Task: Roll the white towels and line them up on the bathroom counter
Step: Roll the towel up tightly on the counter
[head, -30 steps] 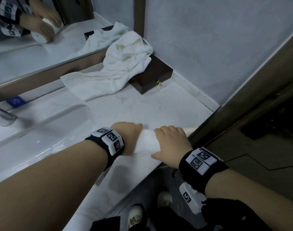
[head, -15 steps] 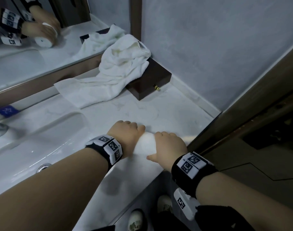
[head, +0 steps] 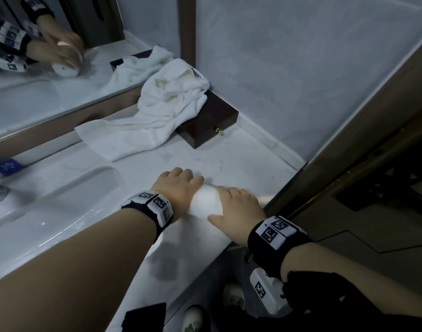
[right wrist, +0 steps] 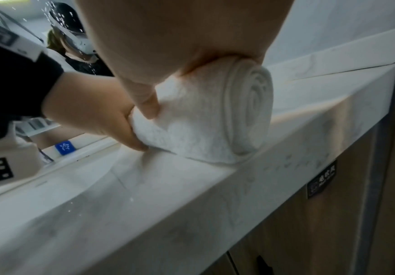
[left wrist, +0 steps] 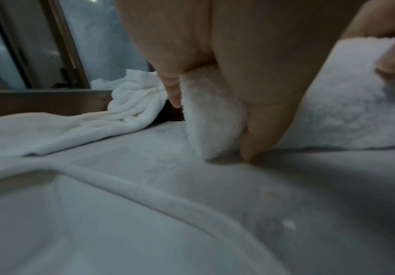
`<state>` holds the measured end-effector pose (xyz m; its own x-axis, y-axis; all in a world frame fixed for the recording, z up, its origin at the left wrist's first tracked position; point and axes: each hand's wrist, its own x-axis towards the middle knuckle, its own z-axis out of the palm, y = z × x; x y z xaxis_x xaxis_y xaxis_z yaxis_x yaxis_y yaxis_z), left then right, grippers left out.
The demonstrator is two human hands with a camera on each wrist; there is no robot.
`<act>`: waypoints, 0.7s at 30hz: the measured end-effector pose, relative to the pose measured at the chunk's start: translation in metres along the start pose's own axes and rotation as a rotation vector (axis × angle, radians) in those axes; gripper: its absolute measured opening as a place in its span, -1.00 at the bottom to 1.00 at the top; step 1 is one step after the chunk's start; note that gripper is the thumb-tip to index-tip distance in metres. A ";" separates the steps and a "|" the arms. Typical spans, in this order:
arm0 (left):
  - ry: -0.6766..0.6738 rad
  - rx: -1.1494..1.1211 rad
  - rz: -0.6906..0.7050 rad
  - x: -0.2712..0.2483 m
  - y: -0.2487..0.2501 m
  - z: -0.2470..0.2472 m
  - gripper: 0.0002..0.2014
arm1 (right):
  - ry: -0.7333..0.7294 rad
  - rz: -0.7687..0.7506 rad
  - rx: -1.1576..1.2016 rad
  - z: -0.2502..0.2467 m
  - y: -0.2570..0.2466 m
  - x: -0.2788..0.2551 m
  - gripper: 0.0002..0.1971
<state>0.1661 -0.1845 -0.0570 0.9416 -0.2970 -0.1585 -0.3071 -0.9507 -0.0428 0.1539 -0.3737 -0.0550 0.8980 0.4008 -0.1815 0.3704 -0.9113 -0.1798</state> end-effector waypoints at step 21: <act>0.112 -1.025 -0.466 -0.071 -0.015 0.007 -0.25 | -0.035 0.306 0.128 -0.010 0.018 0.003 -0.31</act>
<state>0.1032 -0.1485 -0.0517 0.9576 0.1477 -0.2473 0.2864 -0.5803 0.7624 0.1658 -0.3904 -0.0487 0.9534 0.1153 -0.2788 0.0498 -0.9716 -0.2313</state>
